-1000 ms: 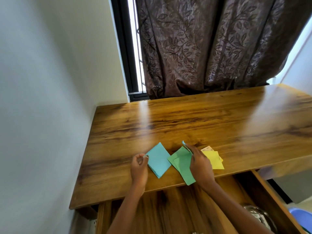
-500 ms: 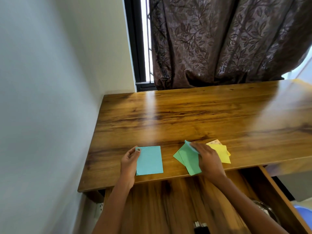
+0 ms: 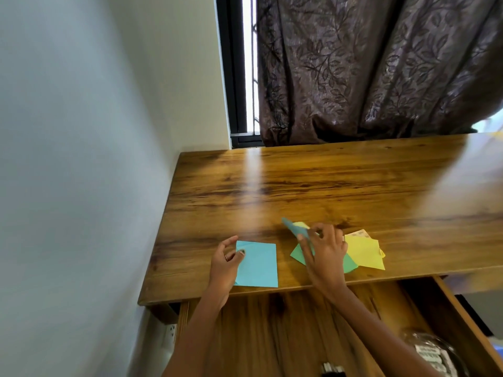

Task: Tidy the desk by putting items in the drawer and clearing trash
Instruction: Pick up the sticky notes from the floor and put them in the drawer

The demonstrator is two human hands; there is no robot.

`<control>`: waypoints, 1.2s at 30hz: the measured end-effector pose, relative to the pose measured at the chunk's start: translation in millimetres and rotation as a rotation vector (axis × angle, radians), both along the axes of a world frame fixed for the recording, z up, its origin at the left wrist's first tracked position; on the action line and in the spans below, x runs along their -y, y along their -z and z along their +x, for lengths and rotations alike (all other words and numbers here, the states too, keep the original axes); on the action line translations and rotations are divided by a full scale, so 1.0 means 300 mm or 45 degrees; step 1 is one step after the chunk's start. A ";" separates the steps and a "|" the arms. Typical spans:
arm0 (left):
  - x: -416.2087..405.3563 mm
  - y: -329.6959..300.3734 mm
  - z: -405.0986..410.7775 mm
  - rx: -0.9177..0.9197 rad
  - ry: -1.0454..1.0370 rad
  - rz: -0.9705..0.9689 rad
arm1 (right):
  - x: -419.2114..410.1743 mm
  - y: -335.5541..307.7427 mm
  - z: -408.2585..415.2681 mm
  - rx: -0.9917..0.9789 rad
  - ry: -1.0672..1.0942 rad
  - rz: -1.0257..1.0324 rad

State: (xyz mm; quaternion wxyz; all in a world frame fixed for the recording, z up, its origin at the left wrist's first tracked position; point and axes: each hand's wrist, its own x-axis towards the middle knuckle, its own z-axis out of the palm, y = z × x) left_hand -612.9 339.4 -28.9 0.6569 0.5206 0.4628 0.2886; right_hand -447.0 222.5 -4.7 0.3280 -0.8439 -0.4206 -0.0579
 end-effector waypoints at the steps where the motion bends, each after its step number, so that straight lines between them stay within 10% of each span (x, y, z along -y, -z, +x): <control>1: 0.000 -0.001 0.000 -0.001 0.000 0.004 | -0.002 -0.015 0.000 -0.096 0.029 0.103; 11: -0.008 0.013 0.005 -0.057 0.012 -0.010 | -0.004 -0.118 0.050 -1.203 0.268 0.641; 21: -0.007 0.005 -0.003 0.025 -0.028 -0.177 | -0.040 0.007 -0.202 0.241 -0.489 -0.056; 26: -0.007 0.004 -0.013 0.033 -0.021 -0.196 | -0.059 0.147 -0.250 0.265 -0.665 -0.574; 36: -0.008 0.016 -0.027 0.001 0.155 -0.173 | -0.043 0.186 -0.251 0.329 -0.744 -0.696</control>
